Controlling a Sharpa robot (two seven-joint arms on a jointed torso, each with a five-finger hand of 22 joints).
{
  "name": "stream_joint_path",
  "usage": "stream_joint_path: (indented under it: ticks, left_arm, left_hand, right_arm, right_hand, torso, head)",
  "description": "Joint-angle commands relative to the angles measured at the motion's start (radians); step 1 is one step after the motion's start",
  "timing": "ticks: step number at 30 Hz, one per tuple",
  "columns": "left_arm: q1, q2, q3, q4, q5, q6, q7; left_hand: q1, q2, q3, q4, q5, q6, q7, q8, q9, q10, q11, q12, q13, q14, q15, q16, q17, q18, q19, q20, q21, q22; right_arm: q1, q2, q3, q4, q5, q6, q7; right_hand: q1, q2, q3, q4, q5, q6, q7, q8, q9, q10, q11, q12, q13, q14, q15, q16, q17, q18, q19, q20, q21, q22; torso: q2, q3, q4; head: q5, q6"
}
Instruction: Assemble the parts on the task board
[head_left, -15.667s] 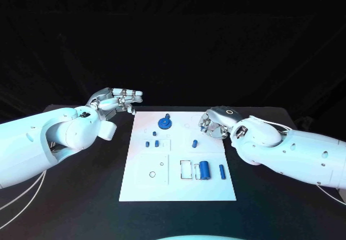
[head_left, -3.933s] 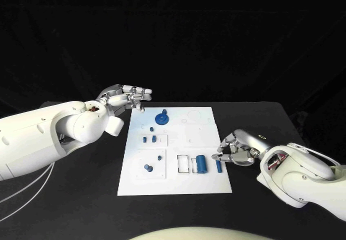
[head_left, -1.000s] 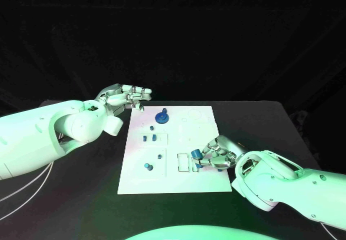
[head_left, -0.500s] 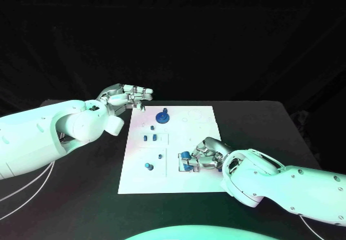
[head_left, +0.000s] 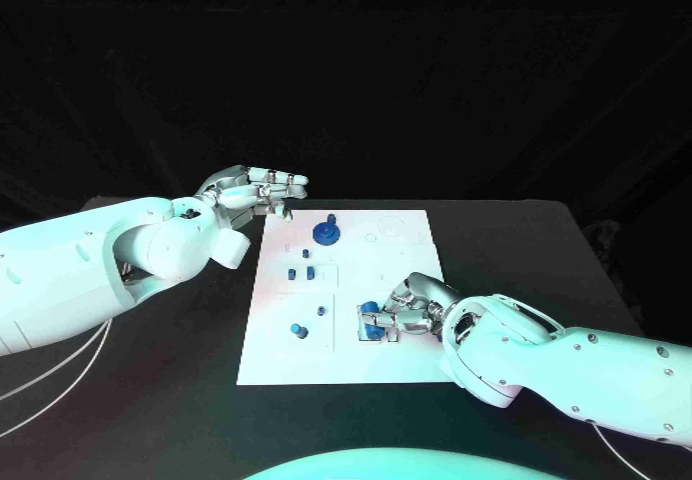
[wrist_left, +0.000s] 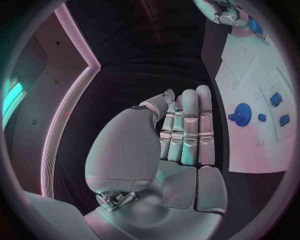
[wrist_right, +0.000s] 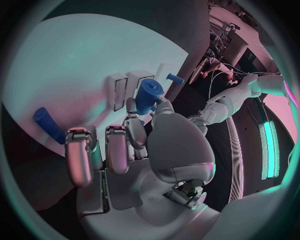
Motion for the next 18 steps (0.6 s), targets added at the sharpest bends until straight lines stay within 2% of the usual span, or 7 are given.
stream_joint_path:
  ticks: [1, 4, 9, 11, 18]
  left_arm:
    - [0.001, 0.001, 0.001, 0.003, 0.008, 0.017, 0.003]
    - [0.001, 0.001, 0.001, 0.003, 0.008, 0.017, 0.002]
    - [0.001, 0.000, 0.001, 0.003, 0.009, 0.018, 0.001]
    - [0.001, 0.000, 0.001, 0.003, 0.009, 0.018, 0.001]
    - [0.001, -0.002, 0.001, 0.004, 0.009, 0.018, 0.001]
  left_hand:
    - [-0.008, 0.005, -0.006, 0.002, -0.001, 0.002, 0.004, -0.001, -0.001, -0.005, 0.000, 0.004, 0.001, -0.004, 0.001, -0.004, -0.001, 0.005, 0.009, 0.000, -0.004, -0.001]
    - [-0.008, 0.005, -0.006, 0.002, -0.001, 0.002, 0.004, -0.001, -0.001, -0.005, 0.000, 0.004, 0.001, -0.004, 0.001, -0.004, -0.001, 0.005, 0.009, 0.000, -0.004, -0.001]
    - [-0.008, 0.005, -0.006, 0.002, -0.001, 0.002, 0.004, -0.001, -0.001, -0.005, 0.000, 0.004, 0.001, -0.004, 0.001, -0.004, -0.001, 0.005, 0.009, 0.000, -0.004, -0.001]
    - [-0.008, 0.005, -0.006, 0.002, -0.001, 0.002, 0.004, -0.001, -0.001, -0.005, 0.000, 0.004, 0.001, -0.004, 0.001, -0.004, -0.001, 0.005, 0.009, 0.000, -0.004, -0.001]
    - [-0.008, 0.005, -0.006, 0.002, -0.001, 0.002, 0.004, -0.001, -0.001, -0.005, 0.000, 0.004, 0.001, -0.004, 0.001, -0.004, -0.001, 0.005, 0.009, 0.000, -0.004, -0.001]
  right_arm:
    - [0.000, 0.003, 0.000, 0.000, -0.019, 0.034, 0.003]
    - [0.000, 0.004, 0.000, 0.003, -0.024, 0.042, 0.004]
    - [0.000, 0.004, 0.000, 0.005, -0.035, 0.038, 0.004]
    - [0.000, 0.003, 0.000, 0.005, -0.040, 0.030, 0.003]
    - [0.000, -0.008, 0.000, 0.013, -0.066, -0.004, 0.006]
  right_hand:
    - [-0.023, -0.006, -0.016, 0.000, -0.067, -0.006, 0.005, 0.002, 0.000, 0.003, 0.003, -0.001, 0.000, 0.067, -0.007, 0.002, 0.060, -0.005, 0.090, -0.005, -0.004, 0.251]
    - [-0.046, -0.018, -0.030, 0.002, -0.146, -0.009, 0.006, 0.005, 0.005, 0.001, 0.004, -0.005, 0.000, 0.066, -0.006, 0.001, 0.057, -0.004, 0.088, -0.005, -0.008, 0.250]
    - [-0.080, -0.040, -0.021, 0.004, -0.219, -0.014, 0.007, 0.008, 0.013, -0.001, 0.005, -0.012, 0.000, 0.065, -0.005, -0.001, 0.055, -0.003, 0.086, -0.004, -0.013, 0.249]
    - [-0.091, -0.050, -0.013, 0.005, -0.238, -0.015, 0.007, 0.009, 0.015, -0.001, 0.005, -0.013, 0.001, 0.065, -0.005, -0.002, 0.054, -0.003, 0.086, -0.003, -0.013, 0.249]
    - [-0.094, -0.047, -0.002, 0.004, -0.235, -0.016, 0.007, 0.010, 0.017, 0.000, 0.005, -0.013, 0.002, 0.065, -0.005, -0.002, 0.055, -0.003, 0.086, -0.003, -0.013, 0.249]
  torso:
    - [-0.001, 0.0000, -0.0003]
    - [-0.001, -0.0003, -0.0005]
    - [-0.001, -0.0001, -0.0010]
    - [-0.001, -0.0001, -0.0010]
    - [-0.001, 0.0001, 0.0000]
  head:
    - [0.003, -0.002]
    - [0.003, -0.002]
    - [0.004, -0.002]
    - [0.004, -0.002]
    - [0.005, -0.003]
